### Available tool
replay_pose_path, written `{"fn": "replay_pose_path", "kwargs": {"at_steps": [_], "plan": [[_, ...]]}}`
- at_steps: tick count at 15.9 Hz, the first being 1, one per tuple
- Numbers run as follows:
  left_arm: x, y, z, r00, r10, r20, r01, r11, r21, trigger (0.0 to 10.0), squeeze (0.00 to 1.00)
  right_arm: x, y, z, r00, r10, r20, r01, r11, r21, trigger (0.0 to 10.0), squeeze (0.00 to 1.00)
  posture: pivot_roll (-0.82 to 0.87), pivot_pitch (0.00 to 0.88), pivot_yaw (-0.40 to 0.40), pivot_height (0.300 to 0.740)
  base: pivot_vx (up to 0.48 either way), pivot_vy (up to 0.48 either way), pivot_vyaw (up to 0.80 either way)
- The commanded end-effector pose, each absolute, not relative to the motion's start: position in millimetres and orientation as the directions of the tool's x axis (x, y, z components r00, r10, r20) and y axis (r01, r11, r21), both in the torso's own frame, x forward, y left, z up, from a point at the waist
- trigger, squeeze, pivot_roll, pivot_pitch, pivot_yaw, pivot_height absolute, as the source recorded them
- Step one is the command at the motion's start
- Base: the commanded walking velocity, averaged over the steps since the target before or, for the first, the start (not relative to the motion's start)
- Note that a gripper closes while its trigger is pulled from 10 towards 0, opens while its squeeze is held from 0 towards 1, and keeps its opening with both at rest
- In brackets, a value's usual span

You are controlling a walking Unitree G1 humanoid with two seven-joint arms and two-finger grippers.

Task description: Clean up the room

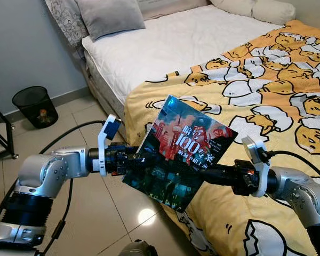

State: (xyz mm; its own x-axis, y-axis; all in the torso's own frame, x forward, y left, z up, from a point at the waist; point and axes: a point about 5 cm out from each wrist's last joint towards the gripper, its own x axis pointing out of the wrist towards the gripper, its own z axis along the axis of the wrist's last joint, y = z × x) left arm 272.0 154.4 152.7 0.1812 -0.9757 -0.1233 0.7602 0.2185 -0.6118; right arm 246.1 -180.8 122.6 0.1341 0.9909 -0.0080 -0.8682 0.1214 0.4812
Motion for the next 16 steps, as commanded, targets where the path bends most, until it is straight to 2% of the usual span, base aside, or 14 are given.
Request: {"fn": "replay_pose_path", "kwargs": {"at_steps": [1,4,13,14,15,16], "plan": [[270.0,156.7,151.8,0.186,-0.969,-0.165,0.756,0.248,-0.605,0.0,0.0,246.3,-179.8,127.9,0.102,0.995,0.004,-0.885,0.089,0.457,0.0,0.0,-0.04,0.0,0.083,0.74,0.0,0.0,0.0],[267.2,157.9,151.6,0.192,-0.96,-0.204,0.78,0.276,-0.562,0.0,0.0,248.2,-177.9,128.4,0.095,0.996,-0.003,-0.886,0.085,0.455,0.0,0.0,-0.04,0.0,0.09,0.74,0.0,0.0,0.0],[264.4,161.2,153.5,0.232,-0.96,-0.159,0.797,0.281,-0.535,0.0,0.0,249.8,-174.9,128.5,0.091,0.996,-0.012,-0.888,0.087,0.452,0.0,0.0,-0.04,0.0,0.077,0.74,0.0,0.0,0.0],[264.3,160.8,153.9,0.236,-0.96,-0.153,0.803,0.282,-0.525,0.0,0.0,250.6,-174.8,128.9,0.09,0.996,-0.013,-0.885,0.086,0.458,1.8,0.0,-0.03,0.0,0.075,0.74,0.0,0.0,0.0],[263.4,161.9,154.1,0.24,-0.96,-0.142,0.81,0.278,-0.516,0.0,0.0,251.8,-173.9,128.4,0.1,0.995,-0.019,-0.878,0.097,0.468,7.8,0.0,-0.04,0.0,0.078,0.74,0.0,0.0,0.0],[263.1,162.3,154.2,0.246,-0.96,-0.131,0.816,0.278,-0.507,0.0,0.0,254.2,-174.3,127.7,0.126,0.992,-0.019,-0.864,0.119,0.49,10.0,0.0,-0.04,0.0,0.078,0.74,0.0,0.0,0.0]]}}
